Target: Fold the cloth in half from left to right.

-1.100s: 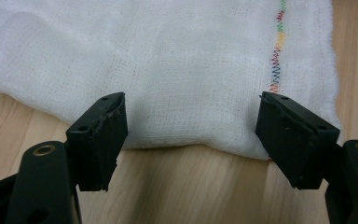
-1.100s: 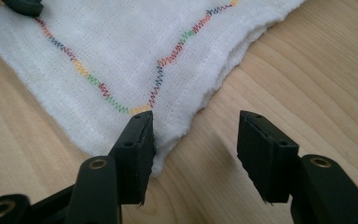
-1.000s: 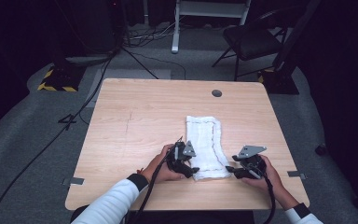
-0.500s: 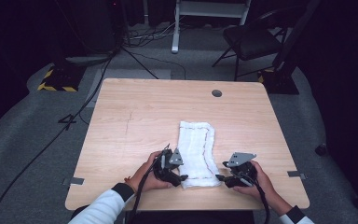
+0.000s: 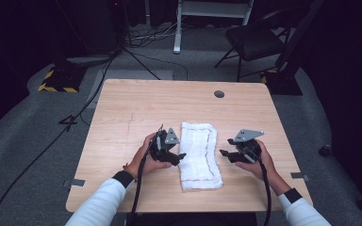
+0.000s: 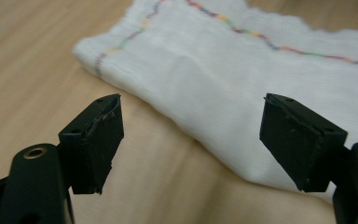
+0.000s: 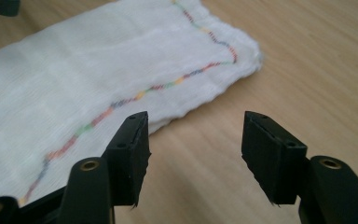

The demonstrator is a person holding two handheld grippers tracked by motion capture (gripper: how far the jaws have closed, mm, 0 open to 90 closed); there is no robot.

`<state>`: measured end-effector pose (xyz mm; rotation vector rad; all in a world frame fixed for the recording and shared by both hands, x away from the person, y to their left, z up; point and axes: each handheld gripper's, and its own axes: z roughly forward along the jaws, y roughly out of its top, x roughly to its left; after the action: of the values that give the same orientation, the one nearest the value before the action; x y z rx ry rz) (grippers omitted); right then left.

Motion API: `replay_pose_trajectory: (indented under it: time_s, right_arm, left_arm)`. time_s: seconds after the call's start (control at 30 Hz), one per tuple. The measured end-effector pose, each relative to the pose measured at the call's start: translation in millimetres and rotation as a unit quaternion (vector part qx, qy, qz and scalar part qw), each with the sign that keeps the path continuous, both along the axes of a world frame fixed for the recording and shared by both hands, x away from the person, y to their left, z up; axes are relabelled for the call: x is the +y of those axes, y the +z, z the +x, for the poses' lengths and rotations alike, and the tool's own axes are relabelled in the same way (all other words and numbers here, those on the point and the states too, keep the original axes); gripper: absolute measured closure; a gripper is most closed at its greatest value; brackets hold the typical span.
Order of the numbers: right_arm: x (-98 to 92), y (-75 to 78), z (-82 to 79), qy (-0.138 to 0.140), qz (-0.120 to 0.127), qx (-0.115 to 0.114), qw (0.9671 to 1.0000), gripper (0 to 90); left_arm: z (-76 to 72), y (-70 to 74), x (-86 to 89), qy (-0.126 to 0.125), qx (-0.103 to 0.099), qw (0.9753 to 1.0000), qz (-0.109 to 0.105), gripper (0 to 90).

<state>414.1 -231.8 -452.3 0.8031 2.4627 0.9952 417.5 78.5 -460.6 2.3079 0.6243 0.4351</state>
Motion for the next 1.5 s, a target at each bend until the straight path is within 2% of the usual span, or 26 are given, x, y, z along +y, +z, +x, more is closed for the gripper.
replay_pose_trajectory:
  time_s: [0.03, 0.07, 0.1, 0.13, 0.17, 0.23, 0.27, 0.3, 0.37, 0.4, 0.43, 0.5, 0.57, 0.63, 0.77, 0.8, 0.93, 1.1, 1.13, 1.17, 1.2, 1.23, 1.3, 1.33, 1.4, 1.5]
  right_arm:
    - [0.0, 0.0, 0.0, 0.000, 0.000, 0.000, 1.0000, 42.5]
    - [3.7, 3.9, 13.8, -0.004, -0.002, -0.008, 1.0000, 43.5]
    - [3.7, 3.9, 13.8, -0.004, -0.002, -0.008, 1.0000, 43.5]
    - [5.4, 5.1, 21.2, -0.008, 0.000, -0.008, 0.9999, 43.6]
    - [9.4, 5.8, 35.6, -0.012, 0.005, -0.003, 0.9999, 43.7]
    - [12.1, 4.9, 42.2, -0.012, 0.005, 0.000, 0.9999, 43.7]
    - [17.8, 0.8, 53.8, -0.015, 0.007, 0.006, 0.9998, 43.8]
    - [17.8, 0.8, 53.8, -0.015, 0.007, 0.006, 0.9998, 43.8]
    - [26.9, -6.3, 68.0, -0.019, 0.012, 0.019, 0.9996, 43.6]
    - [26.9, -6.3, 68.0, -0.019, 0.012, 0.019, 0.9996, 43.6]
    - [32.5, -10.2, 75.6, -0.017, 0.013, 0.022, 0.9995, 43.5]
    - [36.6, -14.6, 82.8, -0.020, 0.017, 0.029, 0.9992, 42.8]
    - [38.2, -17.0, 86.0, -0.022, 0.020, 0.034, 0.9990, 42.9]
    - [41.0, -24.3, 95.8, -0.035, 0.010, 0.041, 0.9985, 42.7]
    - [38.3, -30.5, 104.9, -0.052, 0.022, 0.055, 0.9969, 42.6]
    - [37.1, -34.8, 108.9, -0.057, 0.028, 0.066, 0.9958, 44.0]
    - [37.4, -38.2, 110.8, -0.057, 0.028, 0.070, 0.9956, 43.6]
    - [35.8, -40.1, 113.0, -0.048, 0.037, 0.077, 0.9952, 47.1]
    - [35.8, -40.1, 113.0, -0.048, 0.037, 0.077, 0.9952, 47.1]
    - [36.7, -39.2, 112.5, -0.038, 0.038, 0.082, 0.9951, 57.4]
    - [38.0, -38.8, 111.9, -0.032, 0.038, 0.084, 0.9952, 61.1]
    - [38.0, -38.8, 111.9, -0.032, 0.038, 0.084, 0.9952, 61.1]
    - [39.6, -38.2, 111.6, -0.026, 0.038, 0.088, 0.9951, 66.4]
    - [39.4, -37.7, 112.8, -0.021, 0.040, 0.095, 0.9945, 70.7]
    - [39.9, -37.6, 113.7, -0.017, 0.043, 0.099, 0.9940, 76.5]
    - [41.9, -36.8, 113.1, -0.013, 0.038, 0.095, 0.9947, 80.6]
  left_arm:
    - [0.0, 0.0, 0.0, 0.000, 0.000, 1.0000, 0.000, 22.0]
    - [13.2, -0.7, -4.2, 0.012, 0.001, 0.9999, -0.001, 22.5]
    - [13.2, -0.7, -4.2, 0.012, 0.001, 0.9999, -0.001, 22.0]
    - [19.8, -1.3, -6.9, 0.015, 0.000, 0.9999, 0.004, 22.0]
    - [32.7, -2.1, -10.9, 0.022, 0.004, 0.9997, -0.002, 22.0]
    - [38.5, -3.0, -13.2, 0.026, 0.011, 0.9996, -0.009, 22.0]
    - [49.6, -5.7, -17.6, 0.033, 0.013, 0.9994, -0.004, 22.0]
    - [49.6, -5.7, -17.6, 0.033, 0.013, 0.9994, -0.004, 22.0]
    - [65.6, -11.4, -21.8, 0.045, 0.023, 0.9987, -0.004, 22.0]
    - [65.6, -11.4, -21.8, 0.045, 0.023, 0.9987, -0.004, 22.0]
    - [74.9, -15.2, -23.1, 0.055, 0.030, 0.9980, -0.009, 22.1]
    - [82.3, -17.7, -23.8, 0.058, 0.040, 0.9974, -0.012, 22.0]
    - [85.3, -19.5, -24.0, 0.057, 0.039, 0.9974, -0.019, 22.0]
    - [93.4, -24.1, -23.3, 0.064, 0.048, 0.9965, -0.024, 21.9]
    - [100.7, -30.0, -22.5, 0.072, 0.059, 0.9953, -0.028, 20.3]
    - [102.3, -32.3, -22.3, 0.075, 0.064, 0.9946, -0.034, 20.4]
    - [105.1, -39.7, -22.8, 0.075, 0.083, 0.9922, -0.054, 20.3]
    - [106.8, -39.7, -22.4, 0.067, 0.080, 0.9934, -0.049, 20.2]
    - [106.8, -39.7, -22.4, 0.067, 0.080, 0.9934, -0.049, 22.0]
    - [105.3, -38.2, -22.5, 0.051, 0.084, 0.9935, -0.056, 29.3]
    - [105.3, -38.2, -22.5, 0.051, 0.084, 0.9935, -0.056, 35.6]
    - [104.3, -37.4, -23.4, 0.046, 0.085, 0.9938, -0.055, 35.6]
    - [102.8, -35.3, -24.9, 0.042, 0.091, 0.9936, -0.051, 44.0]
    - [102.2, -33.6, -25.3, 0.035, 0.096, 0.9936, -0.048, 53.9]
    - [102.6, -32.3, -25.8, 0.027, 0.106, 0.9928, -0.049, 65.8]
    - [103.0, -31.6, -27.2, 0.024, 0.106, 0.9930, -0.046, 73.3]
